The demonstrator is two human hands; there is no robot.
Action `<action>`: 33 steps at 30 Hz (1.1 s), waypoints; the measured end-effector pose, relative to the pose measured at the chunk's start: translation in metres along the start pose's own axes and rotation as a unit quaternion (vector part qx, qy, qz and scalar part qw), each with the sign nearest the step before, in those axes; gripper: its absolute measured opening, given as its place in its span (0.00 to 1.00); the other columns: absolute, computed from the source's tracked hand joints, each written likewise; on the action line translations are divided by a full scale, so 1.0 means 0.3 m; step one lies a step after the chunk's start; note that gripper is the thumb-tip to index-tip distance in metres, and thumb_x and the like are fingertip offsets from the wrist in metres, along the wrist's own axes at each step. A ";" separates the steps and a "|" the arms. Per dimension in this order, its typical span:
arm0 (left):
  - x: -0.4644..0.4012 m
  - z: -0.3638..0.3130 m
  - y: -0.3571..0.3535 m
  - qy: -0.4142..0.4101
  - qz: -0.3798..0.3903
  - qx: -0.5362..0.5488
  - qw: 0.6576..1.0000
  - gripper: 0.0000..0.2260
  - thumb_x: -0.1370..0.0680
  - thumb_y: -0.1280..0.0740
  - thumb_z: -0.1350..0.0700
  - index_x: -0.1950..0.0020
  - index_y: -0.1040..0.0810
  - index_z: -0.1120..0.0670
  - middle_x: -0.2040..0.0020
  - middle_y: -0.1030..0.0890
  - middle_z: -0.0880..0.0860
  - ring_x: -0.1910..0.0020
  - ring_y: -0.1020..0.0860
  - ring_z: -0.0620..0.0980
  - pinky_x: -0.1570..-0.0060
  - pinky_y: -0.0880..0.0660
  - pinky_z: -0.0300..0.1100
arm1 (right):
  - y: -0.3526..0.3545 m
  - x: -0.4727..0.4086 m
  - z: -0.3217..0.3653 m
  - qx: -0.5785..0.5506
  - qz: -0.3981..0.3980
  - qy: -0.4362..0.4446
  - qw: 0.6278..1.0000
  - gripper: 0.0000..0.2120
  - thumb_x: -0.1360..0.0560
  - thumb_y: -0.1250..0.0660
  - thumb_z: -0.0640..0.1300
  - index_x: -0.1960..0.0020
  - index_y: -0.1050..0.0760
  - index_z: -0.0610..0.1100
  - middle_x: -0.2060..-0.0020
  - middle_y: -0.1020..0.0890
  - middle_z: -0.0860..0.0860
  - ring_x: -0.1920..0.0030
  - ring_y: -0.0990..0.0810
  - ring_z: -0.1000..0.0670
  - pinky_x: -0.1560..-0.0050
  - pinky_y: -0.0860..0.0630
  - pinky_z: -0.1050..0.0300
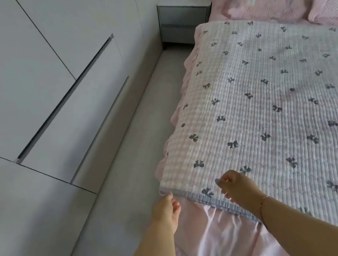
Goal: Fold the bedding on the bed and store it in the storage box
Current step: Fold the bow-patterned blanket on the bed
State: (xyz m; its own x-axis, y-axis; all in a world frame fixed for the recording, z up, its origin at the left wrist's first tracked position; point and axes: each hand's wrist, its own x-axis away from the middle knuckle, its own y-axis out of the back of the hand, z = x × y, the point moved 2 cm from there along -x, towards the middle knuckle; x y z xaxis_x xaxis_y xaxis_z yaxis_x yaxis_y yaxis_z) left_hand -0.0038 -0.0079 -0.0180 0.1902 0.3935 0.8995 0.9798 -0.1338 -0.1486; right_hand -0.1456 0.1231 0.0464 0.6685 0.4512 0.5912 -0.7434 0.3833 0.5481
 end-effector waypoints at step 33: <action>0.077 -0.014 -0.380 -0.360 0.211 -0.347 0.840 0.11 0.24 0.38 0.67 0.61 0.21 0.55 0.70 0.24 0.48 0.73 0.28 0.39 0.71 0.32 0.32 | 0.106 -0.263 0.127 -0.121 -0.076 0.055 0.988 0.03 0.25 0.31 0.47 0.53 0.21 0.49 0.59 0.18 0.52 0.56 0.19 0.50 0.57 0.21 0.56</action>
State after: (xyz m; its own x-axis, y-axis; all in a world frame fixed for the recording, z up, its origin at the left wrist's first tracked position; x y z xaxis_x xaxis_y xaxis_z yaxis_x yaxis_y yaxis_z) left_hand -0.1113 0.0125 0.0214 0.7442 0.5922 0.3090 0.5909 -0.7994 0.1086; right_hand -0.2211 0.0689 0.0397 0.7770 0.4531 0.4369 -0.6259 0.6297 0.4601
